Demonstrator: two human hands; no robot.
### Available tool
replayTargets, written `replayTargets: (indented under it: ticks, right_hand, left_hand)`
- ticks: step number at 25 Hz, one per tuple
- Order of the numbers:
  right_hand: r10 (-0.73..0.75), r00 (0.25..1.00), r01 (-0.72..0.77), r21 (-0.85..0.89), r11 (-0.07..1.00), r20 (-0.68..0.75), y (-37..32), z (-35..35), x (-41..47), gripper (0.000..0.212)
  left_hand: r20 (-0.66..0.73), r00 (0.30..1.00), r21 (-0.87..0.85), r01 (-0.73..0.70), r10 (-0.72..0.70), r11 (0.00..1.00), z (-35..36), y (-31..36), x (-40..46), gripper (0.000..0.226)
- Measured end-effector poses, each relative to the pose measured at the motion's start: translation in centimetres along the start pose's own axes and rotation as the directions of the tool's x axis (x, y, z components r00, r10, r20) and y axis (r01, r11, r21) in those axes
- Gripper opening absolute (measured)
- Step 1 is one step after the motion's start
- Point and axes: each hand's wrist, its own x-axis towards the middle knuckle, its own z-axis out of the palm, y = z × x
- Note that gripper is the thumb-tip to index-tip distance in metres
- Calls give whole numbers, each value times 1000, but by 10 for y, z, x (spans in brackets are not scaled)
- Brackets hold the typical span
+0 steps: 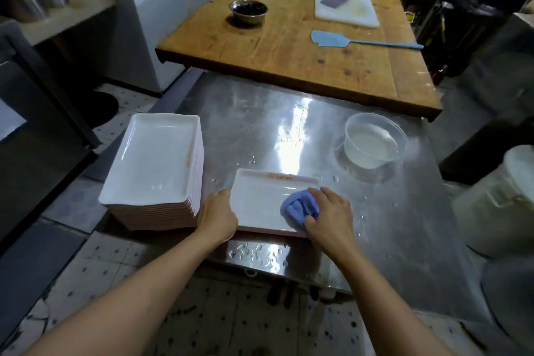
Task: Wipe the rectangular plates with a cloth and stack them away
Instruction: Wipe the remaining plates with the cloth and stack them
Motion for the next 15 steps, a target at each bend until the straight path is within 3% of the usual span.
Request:
replayTargets:
  ticks: [2, 4, 6, 9, 15]
  right_hand:
    - [-55, 998, 54, 55, 997, 26, 2, 1, -1, 39]
    - [-100, 994, 102, -58, 993, 40, 3, 10, -6, 28]
    - [-116, 993, 117, -135, 984, 9, 4, 23, -8, 27]
    - [-76, 996, 71, -115, 991, -43, -1, 33, -4, 31]
    - [-232, 969, 240, -96, 966, 89, -46, 52, -5, 20]
  left_hand:
    - [-12, 1000, -46, 4, -5, 999, 3, -2, 1, 42]
    - [-12, 1000, -99, 14, -15, 995, 6, -4, 0, 44]
    - [8, 999, -179, 53, -53, 982, 7, -7, 1, 43]
    - [36, 992, -283, 124, -119, 951, 6, -12, 3, 39]
    - [50, 993, -321, 119, -109, 939, 7, -13, 7, 35]
